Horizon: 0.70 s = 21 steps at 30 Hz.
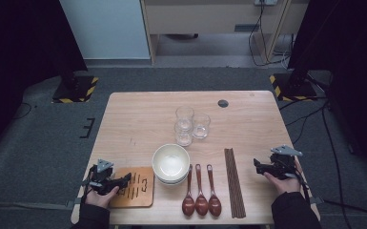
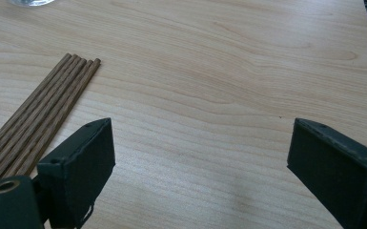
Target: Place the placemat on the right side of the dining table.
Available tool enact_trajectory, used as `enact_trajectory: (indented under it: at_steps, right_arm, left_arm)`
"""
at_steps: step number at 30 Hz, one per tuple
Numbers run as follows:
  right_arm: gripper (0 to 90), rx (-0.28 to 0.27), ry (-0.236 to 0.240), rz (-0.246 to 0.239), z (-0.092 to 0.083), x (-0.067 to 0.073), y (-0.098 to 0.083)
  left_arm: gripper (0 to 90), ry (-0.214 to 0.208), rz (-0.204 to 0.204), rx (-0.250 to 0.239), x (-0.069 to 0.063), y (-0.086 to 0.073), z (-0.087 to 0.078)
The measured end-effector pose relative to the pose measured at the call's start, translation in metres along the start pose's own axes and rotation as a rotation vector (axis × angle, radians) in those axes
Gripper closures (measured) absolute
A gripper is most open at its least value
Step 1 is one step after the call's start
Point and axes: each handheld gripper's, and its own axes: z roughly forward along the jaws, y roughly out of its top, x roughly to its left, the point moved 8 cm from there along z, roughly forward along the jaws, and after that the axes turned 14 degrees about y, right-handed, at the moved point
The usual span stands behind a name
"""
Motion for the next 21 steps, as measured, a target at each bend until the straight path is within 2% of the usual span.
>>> enact_trajectory:
  at_steps: [5,10,17,21]
  right_arm:
    - [9.1,0.007,0.002,0.000,0.002,0.000,-0.001]
    - [9.5,0.013,0.008,-0.002,0.003,0.001,-0.001]
    - [10.3,0.016,0.012,-0.008,0.004,0.001,-0.002]
    - [10.7,0.018,0.013,-0.009,0.004,0.002,-0.003]
  left_arm:
    - [18.1,-0.004,0.001,0.017,-0.001,-0.003,0.003]
    - [20.4,-0.022,-0.021,0.025,0.000,-0.003,0.003]
    - [27.9,-0.024,-0.067,0.026,0.007,-0.003,0.003]
    - [28.1,-0.032,-0.065,0.026,0.009,-0.004,0.004]
